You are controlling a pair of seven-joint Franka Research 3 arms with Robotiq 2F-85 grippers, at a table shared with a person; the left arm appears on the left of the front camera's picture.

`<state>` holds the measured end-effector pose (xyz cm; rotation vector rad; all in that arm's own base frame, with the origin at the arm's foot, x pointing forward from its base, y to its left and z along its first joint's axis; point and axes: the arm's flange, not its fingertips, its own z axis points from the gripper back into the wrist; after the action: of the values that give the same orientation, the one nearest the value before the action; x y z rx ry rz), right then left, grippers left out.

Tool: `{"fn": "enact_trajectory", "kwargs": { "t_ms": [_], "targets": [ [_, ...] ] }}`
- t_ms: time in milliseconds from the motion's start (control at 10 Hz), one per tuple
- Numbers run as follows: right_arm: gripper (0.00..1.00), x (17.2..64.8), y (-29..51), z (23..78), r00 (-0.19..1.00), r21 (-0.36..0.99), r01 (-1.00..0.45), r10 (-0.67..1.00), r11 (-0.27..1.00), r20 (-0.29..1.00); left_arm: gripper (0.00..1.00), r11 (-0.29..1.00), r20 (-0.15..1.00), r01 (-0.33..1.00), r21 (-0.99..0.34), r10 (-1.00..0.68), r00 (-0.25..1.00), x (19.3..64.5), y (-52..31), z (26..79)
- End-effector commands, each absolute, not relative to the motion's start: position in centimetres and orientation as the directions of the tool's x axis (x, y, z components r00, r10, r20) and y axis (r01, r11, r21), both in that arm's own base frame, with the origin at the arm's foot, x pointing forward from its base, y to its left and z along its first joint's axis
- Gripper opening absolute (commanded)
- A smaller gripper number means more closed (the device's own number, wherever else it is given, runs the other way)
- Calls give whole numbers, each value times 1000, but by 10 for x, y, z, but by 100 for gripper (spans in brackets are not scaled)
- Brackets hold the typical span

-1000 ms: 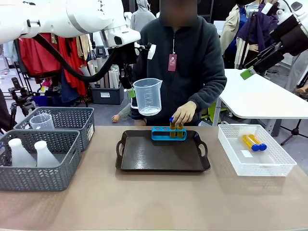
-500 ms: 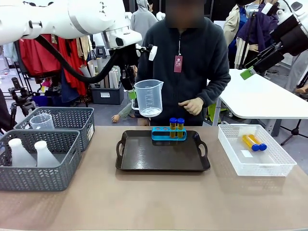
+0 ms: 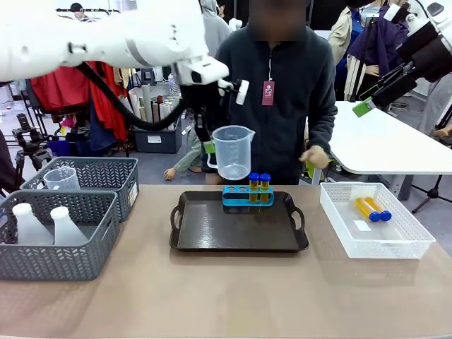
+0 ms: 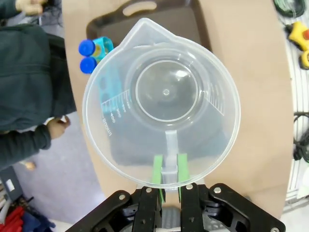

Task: Prepare the laboratory tools.
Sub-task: Pick up one Large Measuring Cup and place it on the Handle tray.

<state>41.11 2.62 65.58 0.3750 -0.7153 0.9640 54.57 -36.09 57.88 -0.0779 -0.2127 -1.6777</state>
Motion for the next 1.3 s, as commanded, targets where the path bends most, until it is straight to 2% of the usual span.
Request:
{"fn": "enact_trajectory", "kwargs": {
  "t_ms": [0, 600, 1200],
  "targets": [
    [100, 412, 27, 657, 359, -11, -853, 601, 523, 715, 0, -97, 152, 993, 73, -983, -107, 558, -389, 569],
    [100, 412, 27, 657, 359, -11, -853, 601, 523, 715, 0, -236, 143, 971, 36, -960, -239, 565, -461, 484],
    [100, 412, 27, 657, 359, -11, -853, 601, 523, 715, 0, -287, 112, 958, 17, -951, -287, 572, -485, 414]
  ]
}}
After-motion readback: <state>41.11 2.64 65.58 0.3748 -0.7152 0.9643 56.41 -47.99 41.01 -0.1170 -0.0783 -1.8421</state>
